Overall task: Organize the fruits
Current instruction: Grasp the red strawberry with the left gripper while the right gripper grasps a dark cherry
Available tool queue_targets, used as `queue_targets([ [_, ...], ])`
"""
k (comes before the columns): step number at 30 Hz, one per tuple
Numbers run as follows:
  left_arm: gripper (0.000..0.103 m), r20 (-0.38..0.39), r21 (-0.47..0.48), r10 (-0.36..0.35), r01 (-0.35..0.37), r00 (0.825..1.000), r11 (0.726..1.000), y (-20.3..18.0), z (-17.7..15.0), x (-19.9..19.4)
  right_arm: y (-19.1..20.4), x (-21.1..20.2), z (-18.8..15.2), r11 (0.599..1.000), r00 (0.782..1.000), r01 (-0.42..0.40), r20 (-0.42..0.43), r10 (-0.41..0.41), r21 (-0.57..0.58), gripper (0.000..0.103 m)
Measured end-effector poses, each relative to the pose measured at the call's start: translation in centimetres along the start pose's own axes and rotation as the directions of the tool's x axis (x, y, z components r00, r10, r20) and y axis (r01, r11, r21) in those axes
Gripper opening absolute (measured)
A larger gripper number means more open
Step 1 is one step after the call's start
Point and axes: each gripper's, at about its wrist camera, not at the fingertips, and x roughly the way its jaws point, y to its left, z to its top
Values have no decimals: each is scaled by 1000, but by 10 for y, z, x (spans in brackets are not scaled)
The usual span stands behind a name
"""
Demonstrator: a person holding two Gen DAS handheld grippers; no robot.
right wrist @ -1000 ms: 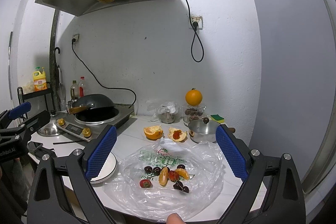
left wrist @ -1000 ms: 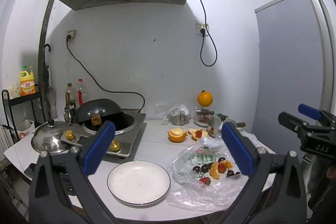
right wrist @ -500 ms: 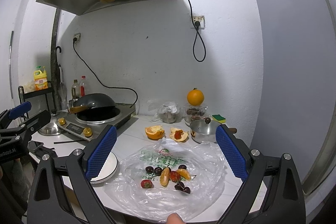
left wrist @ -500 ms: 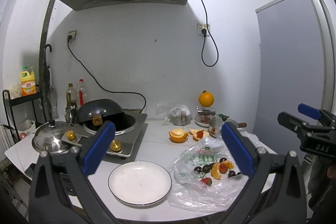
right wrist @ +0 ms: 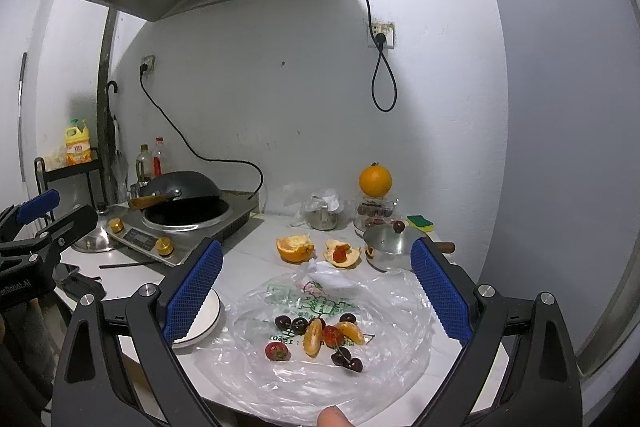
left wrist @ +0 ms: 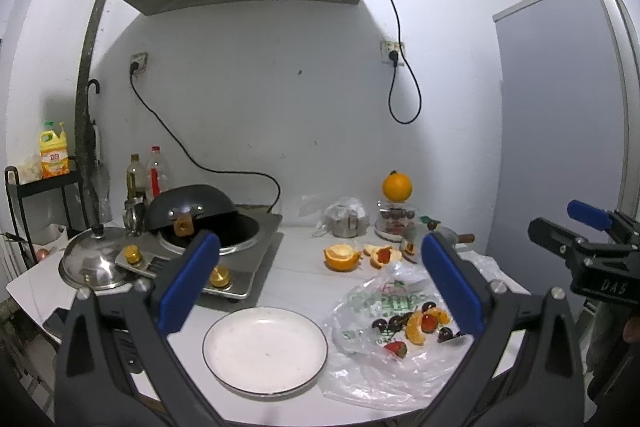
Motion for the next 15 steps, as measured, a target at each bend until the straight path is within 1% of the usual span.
queue_targets([
  [6,102,-47,21,-1,2,999,1000,-12,-9,20,-19,14,-11,1000,1000,-4,-23,4,1,97],
  [10,102,-86,36,-2,5,996,999,-23,-16,37,-38,27,-20,1000,998,0,-69,2,29,97],
  [15,102,-129,68,-1,10,992,998,-40,-28,57,-48,39,-32,1000,995,-16,-100,17,10,97],
])
